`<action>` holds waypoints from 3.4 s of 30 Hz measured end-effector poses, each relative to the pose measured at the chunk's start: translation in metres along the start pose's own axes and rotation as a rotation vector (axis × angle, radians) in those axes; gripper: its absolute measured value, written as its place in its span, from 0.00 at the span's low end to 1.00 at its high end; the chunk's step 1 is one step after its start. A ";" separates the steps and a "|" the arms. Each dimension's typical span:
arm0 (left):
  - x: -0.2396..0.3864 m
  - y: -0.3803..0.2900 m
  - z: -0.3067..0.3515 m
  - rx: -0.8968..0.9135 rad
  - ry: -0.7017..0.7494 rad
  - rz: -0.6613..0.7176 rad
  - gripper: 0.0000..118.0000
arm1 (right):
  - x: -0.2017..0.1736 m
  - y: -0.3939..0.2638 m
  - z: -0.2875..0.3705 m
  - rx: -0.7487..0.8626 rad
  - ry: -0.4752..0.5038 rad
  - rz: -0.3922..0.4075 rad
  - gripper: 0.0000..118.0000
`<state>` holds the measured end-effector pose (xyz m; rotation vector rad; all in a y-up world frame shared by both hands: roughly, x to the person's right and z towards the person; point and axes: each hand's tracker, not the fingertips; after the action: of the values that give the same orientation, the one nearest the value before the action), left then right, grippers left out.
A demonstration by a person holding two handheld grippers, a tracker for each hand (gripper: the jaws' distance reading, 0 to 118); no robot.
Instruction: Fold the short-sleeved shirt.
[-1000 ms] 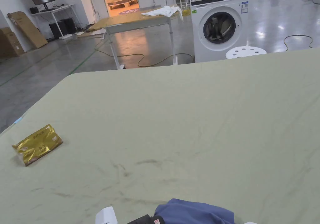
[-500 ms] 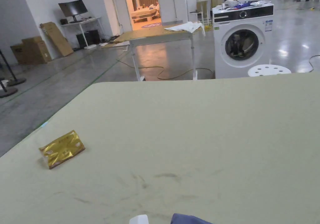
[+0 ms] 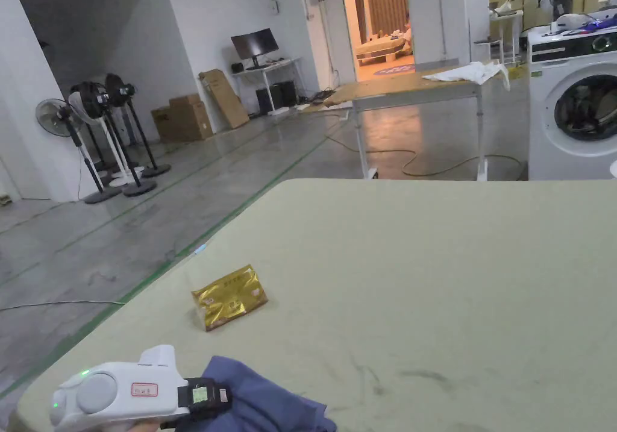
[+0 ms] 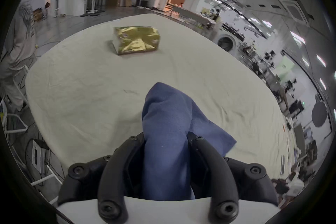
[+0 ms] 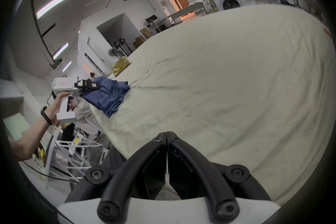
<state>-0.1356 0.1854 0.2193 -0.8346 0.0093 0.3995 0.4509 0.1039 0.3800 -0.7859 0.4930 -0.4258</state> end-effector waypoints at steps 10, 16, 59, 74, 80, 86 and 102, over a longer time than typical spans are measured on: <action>0.075 -0.015 0.044 0.353 0.348 -0.319 0.74 | 0.031 0.021 0.064 0.159 -0.131 0.028 0.00; 0.156 -0.067 0.132 0.606 0.052 -0.554 0.73 | 0.047 0.043 0.112 0.396 -0.253 0.050 0.00; 0.267 -0.167 0.186 0.879 -0.140 -0.521 0.92 | -0.051 0.056 0.204 0.830 -0.563 0.415 0.67; 0.269 -0.168 0.197 0.919 -0.126 -0.507 1.00 | -0.056 0.054 0.208 0.862 -0.508 0.425 1.00; 0.266 -0.167 0.197 0.913 -0.141 -0.477 1.00 | -0.055 0.054 0.207 0.851 -0.510 0.420 1.00; 0.266 -0.167 0.194 0.893 -0.131 -0.476 1.00 | -0.055 0.055 0.205 0.836 -0.510 0.419 1.00; 0.271 -0.169 0.190 0.842 -0.140 -0.488 1.00 | -0.057 0.076 0.213 0.784 -0.533 -0.034 1.00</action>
<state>0.1459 0.3135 0.4246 0.0370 -0.1454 -0.0288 0.5393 0.3017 0.4664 -0.1240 -0.1959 -0.3795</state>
